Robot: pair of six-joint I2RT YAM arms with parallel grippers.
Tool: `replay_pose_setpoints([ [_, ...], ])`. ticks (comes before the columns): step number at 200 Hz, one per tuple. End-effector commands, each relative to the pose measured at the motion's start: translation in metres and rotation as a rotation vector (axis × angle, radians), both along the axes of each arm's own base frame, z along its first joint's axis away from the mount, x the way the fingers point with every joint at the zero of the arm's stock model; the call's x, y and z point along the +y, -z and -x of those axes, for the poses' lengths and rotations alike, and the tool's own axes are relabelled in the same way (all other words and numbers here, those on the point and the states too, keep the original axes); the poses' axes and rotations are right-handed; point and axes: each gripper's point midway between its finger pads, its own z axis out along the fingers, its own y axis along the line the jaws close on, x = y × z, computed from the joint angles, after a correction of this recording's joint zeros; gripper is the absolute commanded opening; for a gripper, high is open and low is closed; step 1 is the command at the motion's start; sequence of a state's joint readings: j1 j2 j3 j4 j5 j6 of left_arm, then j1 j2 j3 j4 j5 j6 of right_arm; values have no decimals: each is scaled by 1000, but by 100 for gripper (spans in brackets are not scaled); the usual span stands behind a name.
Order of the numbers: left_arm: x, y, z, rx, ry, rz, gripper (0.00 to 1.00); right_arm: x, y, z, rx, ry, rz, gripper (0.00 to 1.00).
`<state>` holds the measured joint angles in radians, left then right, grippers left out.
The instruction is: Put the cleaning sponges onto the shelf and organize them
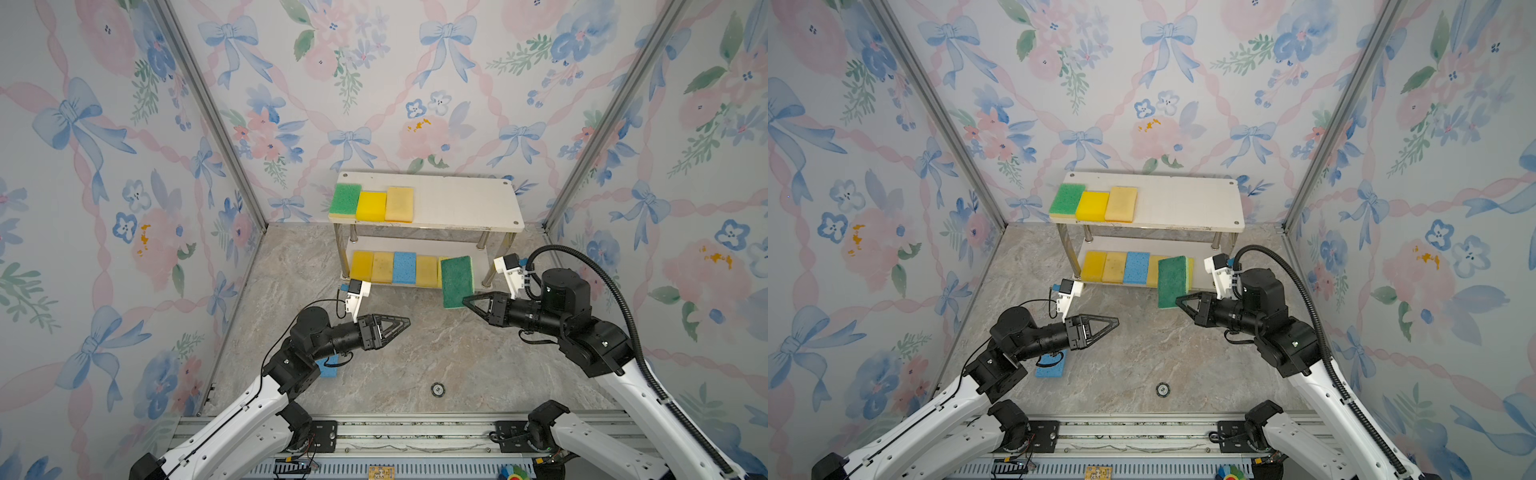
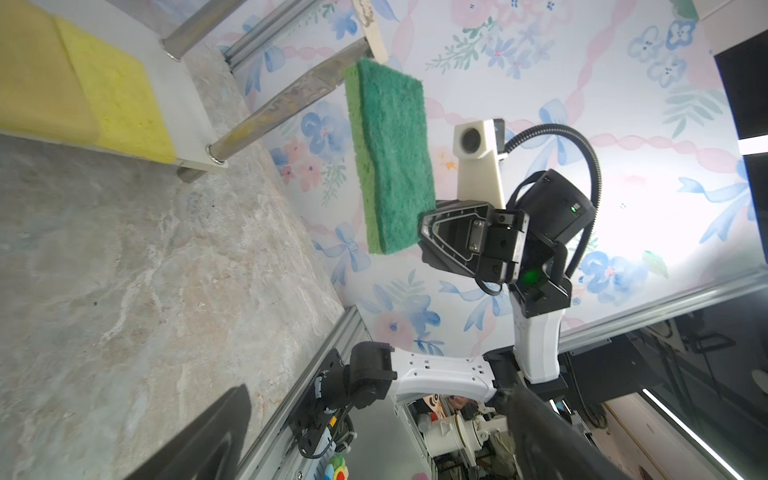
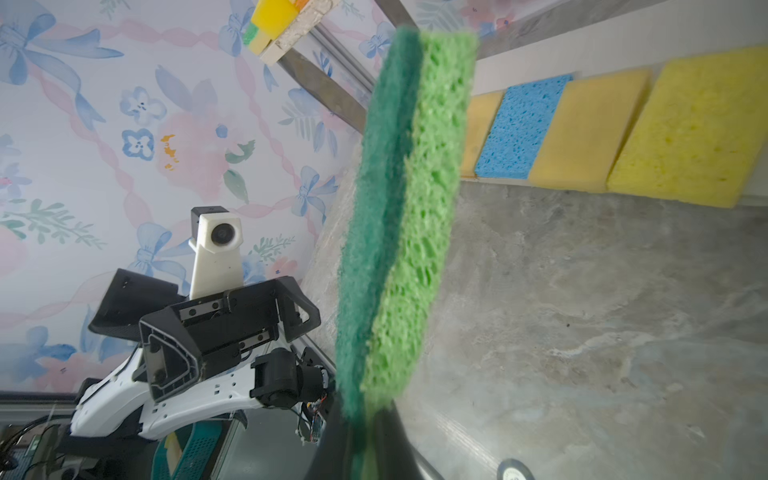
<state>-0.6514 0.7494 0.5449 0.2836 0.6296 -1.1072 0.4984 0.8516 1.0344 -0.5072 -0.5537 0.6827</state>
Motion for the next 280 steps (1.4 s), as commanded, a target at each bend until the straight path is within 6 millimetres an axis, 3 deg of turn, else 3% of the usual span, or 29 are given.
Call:
replay_pose_setpoints([
  [1,-5,-18,15,-55,92,58,98,17,-24,23,11,-158,-146,10],
  [51,-9,-24,20,-68,109,68,98,40,-32,34,74,-291,-300,10],
  [108,-9,-31,11,-74,51,85,98,82,-19,72,104,-490,-240,10],
  [134,-5,-37,2,-72,4,100,96,89,-8,85,117,-536,-176,10],
  [159,0,-38,-3,-58,-22,116,82,92,-5,87,122,-535,-176,10],
  [202,-1,-33,-3,-47,-14,125,36,99,3,88,140,-537,-162,11],
  [214,-2,-31,-2,-45,-11,122,25,100,4,89,137,-538,-149,16],
  [226,-2,-31,-2,-46,-7,121,16,100,4,90,131,-543,-131,32],
  [248,-3,-28,-1,-44,3,115,8,95,3,83,92,-493,-75,48],
  [280,-1,-23,-2,-25,3,110,4,77,4,74,32,-399,49,50],
])
